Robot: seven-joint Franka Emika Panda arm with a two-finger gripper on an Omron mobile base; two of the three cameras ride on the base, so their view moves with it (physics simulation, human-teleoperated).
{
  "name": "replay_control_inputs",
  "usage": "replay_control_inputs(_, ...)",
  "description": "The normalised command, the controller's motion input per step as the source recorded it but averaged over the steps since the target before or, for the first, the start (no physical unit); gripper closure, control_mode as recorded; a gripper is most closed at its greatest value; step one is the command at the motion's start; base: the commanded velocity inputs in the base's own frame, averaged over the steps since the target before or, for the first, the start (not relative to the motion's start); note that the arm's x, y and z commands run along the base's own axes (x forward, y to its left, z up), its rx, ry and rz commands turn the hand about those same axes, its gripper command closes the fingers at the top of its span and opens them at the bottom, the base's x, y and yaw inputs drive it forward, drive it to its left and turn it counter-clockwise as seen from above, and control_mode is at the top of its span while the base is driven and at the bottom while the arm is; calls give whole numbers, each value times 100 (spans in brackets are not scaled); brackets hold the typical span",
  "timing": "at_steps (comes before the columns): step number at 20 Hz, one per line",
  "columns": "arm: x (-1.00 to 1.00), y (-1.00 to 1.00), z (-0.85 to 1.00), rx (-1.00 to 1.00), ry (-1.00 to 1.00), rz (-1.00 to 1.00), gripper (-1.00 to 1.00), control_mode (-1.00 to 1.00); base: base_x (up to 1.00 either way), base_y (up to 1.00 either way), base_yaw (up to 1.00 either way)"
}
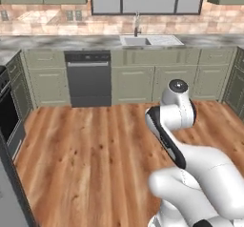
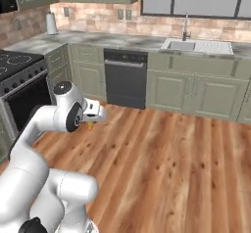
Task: Retrieve the sausage and cheese from the fridge and place them on the cutting board on the counter.
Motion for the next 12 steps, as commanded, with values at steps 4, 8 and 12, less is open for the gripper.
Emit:
replay_control_inputs(4, 0, 0, 0, 0, 0, 0, 100, 100, 50, 14, -32)
replay_control_inputs(8, 0, 0, 0, 0, 0, 0, 100, 100, 66, 11, -18)
replay_control_inputs(12, 0, 0, 0, 0, 0, 0, 100, 100, 76, 0, 0)
